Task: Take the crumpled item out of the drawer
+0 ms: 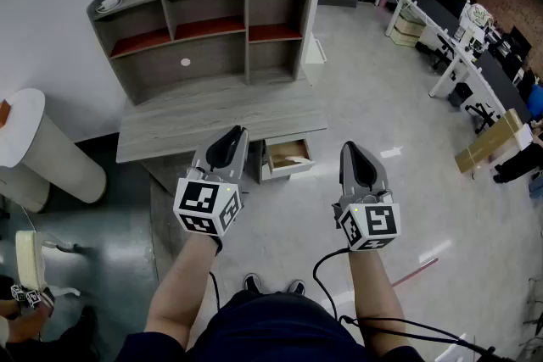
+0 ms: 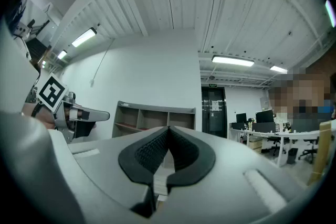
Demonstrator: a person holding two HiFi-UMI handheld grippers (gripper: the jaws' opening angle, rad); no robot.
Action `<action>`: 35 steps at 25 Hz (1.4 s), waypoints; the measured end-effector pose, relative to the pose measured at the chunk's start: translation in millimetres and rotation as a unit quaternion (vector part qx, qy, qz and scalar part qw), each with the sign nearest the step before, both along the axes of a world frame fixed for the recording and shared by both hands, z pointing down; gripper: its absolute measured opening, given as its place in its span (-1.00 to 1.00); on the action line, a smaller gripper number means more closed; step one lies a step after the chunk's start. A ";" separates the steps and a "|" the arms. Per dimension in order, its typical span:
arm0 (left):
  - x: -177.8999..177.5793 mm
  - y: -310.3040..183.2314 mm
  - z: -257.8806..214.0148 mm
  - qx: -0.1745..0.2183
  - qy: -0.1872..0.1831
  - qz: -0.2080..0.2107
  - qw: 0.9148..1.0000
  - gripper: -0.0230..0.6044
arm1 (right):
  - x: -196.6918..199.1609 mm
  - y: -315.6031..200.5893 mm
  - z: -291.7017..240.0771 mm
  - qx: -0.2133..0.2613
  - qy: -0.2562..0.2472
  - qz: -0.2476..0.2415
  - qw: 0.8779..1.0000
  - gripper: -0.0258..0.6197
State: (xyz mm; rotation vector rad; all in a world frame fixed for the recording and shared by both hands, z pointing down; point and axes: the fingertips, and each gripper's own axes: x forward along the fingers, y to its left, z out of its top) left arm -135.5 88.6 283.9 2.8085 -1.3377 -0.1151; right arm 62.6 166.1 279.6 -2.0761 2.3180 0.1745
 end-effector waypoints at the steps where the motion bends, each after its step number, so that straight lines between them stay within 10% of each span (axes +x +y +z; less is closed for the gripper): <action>1: -2.2 -2.3 1.4 0.001 -0.001 0.002 1.000 -0.81 | -2.2 -2.2 0.5 0.000 0.001 0.002 1.000 -0.90; 16: -28.9 -40.5 27.2 -0.019 -0.001 0.022 1.000 -0.81 | -14.4 -28.8 24.0 -0.025 -0.011 0.033 0.999 -0.90; 35: 23.3 -156.9 70.6 -0.055 -0.041 -0.013 0.998 -0.81 | 45.3 -172.9 66.8 -0.051 -0.046 -0.003 0.998 -0.90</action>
